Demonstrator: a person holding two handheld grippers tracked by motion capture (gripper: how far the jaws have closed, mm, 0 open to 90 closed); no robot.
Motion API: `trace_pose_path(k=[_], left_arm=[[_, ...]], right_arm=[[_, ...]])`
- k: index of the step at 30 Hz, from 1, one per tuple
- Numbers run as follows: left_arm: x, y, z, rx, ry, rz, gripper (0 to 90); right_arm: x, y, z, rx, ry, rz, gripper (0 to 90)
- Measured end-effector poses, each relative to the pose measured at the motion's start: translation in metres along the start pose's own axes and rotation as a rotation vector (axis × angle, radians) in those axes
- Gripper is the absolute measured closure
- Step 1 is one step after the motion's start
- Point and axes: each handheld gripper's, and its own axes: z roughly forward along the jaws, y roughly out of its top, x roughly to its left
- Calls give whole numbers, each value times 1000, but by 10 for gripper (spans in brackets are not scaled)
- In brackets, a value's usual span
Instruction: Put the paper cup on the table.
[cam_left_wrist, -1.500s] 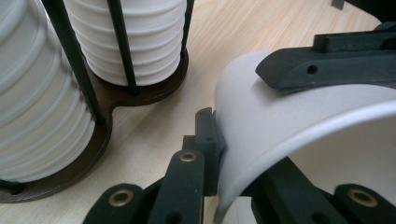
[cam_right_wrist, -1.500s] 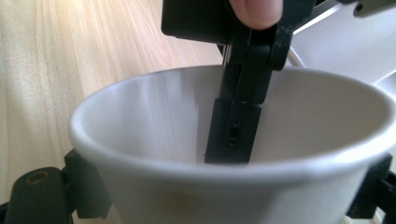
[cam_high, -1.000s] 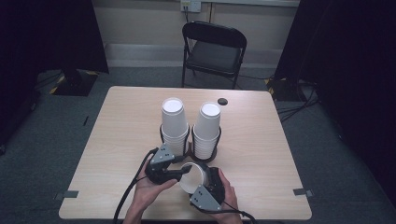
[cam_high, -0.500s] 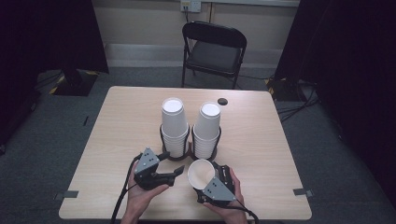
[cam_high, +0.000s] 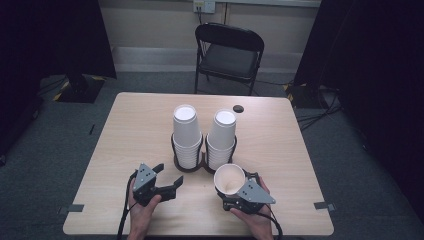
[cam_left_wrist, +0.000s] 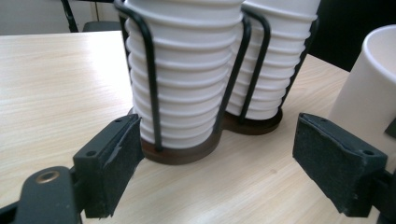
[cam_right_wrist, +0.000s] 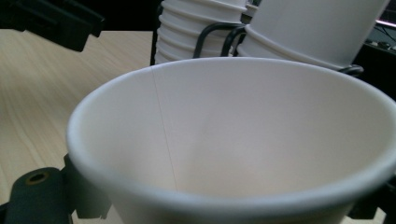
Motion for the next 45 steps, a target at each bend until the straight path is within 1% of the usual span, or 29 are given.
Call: trace_pose_path(k=[2,5,6,7,8,11,13,14,17,18,19,20,21,22,25,26,27,28,29,30,31,32,34,36,37,39,41,43,45], left_arm=[[2,-5,0,-13,-8,12,155],[4,-9,1,-30,6,19,155],[5,-10,2,-31,18,15,155],[6,-11,1,-36,19,15,155],[5,-12,1,-44,19,14,155],[2,-16,-2,-61,49,22,155],[3,-18,-3,-69,49,25,155],[3,-19,-2,-76,53,17,155],[5,-22,-1,-78,71,22,155],[3,-22,-1,-64,90,47,155],[3,-23,0,-58,93,67,155],[3,-23,1,-48,91,75,155],[3,-24,1,-52,78,71,155],[3,-24,1,-55,79,74,155],[3,-26,2,-74,79,55,155],[3,-27,3,-72,83,64,155],[2,-28,3,-73,89,60,155],[1,-29,4,-71,88,71,155],[0,-29,4,-65,94,78,155],[-1,-30,5,-61,110,97,155],[-2,-30,4,-65,115,106,155],[-2,-31,4,-68,111,106,155],[-1,-30,4,-69,109,88,155],[-1,-30,4,-72,124,93,154],[-1,-30,4,-72,131,101,155],[-1,-31,3,-81,128,98,155],[0,-31,3,-82,130,73,156],[0,-31,2,-90,137,74,155],[0,-32,1,-102,144,82,155]], right_arm=[[-4,0,-1,5,-6,13,120],[-12,1,-3,-1,-18,42,119],[-16,0,-4,-8,-23,57,119],[-19,0,-4,-10,-25,70,118],[-22,0,-4,-14,-30,84,118],[-28,1,-5,-16,-50,119,118],[-33,1,-6,-18,-63,136,117],[-35,1,-7,-16,-70,142,117],[-44,1,-6,-15,-92,161,117],[-48,1,-5,-17,-100,169,116],[-52,0,-4,-17,-108,176,116],[-54,0,-4,-16,-112,184,115],[-56,0,-3,-16,-120,196,115],[-59,-1,-3,-18,-124,207,115],[-66,-1,-1,-19,-139,227,114],[-68,-1,0,-19,-145,230,114],[-70,-1,1,-18,-148,234,114],[-73,-1,2,-18,-156,246,113],[-75,-1,3,-20,-163,245,112],[-76,-1,4,-20,-169,252,112],[-78,-2,5,-23,-176,260,111],[-81,-2,6,-15,-185,258,111],[-86,-3,8,-8,-200,257,110],[-92,-4,11,-9,-211,258,110],[-96,-4,13,-10,-218,268,110],[-102,-5,16,-20,-224,279,110],[-107,-5,20,-7,-227,287,111],[-111,-5,25,-2,-230,301,111],[-115,-7,29,-17,-241,316,111]])
